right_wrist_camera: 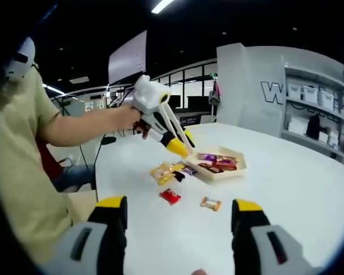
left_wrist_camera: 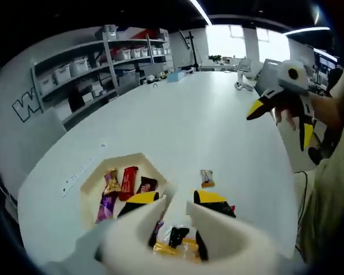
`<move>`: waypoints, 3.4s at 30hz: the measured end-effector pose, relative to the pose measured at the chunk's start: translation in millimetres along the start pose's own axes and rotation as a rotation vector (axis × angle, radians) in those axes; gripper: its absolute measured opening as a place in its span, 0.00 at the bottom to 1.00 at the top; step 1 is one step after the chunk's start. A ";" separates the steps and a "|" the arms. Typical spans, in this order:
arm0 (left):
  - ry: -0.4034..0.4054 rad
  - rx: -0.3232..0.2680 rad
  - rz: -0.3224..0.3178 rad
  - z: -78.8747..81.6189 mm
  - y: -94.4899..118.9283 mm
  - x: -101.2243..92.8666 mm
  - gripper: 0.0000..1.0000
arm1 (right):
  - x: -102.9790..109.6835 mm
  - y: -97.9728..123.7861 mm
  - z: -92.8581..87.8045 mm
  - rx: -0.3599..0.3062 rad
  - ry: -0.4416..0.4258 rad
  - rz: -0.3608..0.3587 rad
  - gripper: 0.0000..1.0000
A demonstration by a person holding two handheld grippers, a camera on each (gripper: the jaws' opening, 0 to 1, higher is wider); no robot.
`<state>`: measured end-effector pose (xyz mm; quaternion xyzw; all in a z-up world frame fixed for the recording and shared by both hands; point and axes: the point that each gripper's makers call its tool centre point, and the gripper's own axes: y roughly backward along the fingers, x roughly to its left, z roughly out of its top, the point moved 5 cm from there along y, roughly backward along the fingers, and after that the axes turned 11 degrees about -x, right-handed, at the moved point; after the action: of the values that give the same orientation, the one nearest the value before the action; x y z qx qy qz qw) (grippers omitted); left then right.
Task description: Place the target food into the container with the food tongs after gripping and lifting it, then release it inside without dropping or visibly crushing the food.
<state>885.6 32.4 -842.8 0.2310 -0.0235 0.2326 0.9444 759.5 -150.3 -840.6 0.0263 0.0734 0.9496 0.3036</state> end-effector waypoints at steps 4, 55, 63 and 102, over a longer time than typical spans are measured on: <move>-0.017 0.011 -0.029 -9.7 -2.3 -13.0 0.23 | 0.1 -1.5 0.1 -0.004 -0.001 0.003 0.73; -0.016 0.097 -0.160 -53.8 -27.5 -66.5 0.24 | 4.3 -1.1 -5.9 0.002 -0.008 0.030 0.71; -0.011 0.099 -0.166 -53.5 -28.3 -67.3 0.24 | 4.1 -0.4 -5.9 0.001 -0.007 0.029 0.71; 0.031 0.083 -0.170 -43.1 -23.5 -66.1 0.19 | 6.7 2.0 -7.0 -0.002 -0.008 0.031 0.69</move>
<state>834.7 5.0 -901.2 0.2675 0.0203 0.1557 0.9507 752.3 -148.8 -847.1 0.0310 0.0708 0.9541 0.2894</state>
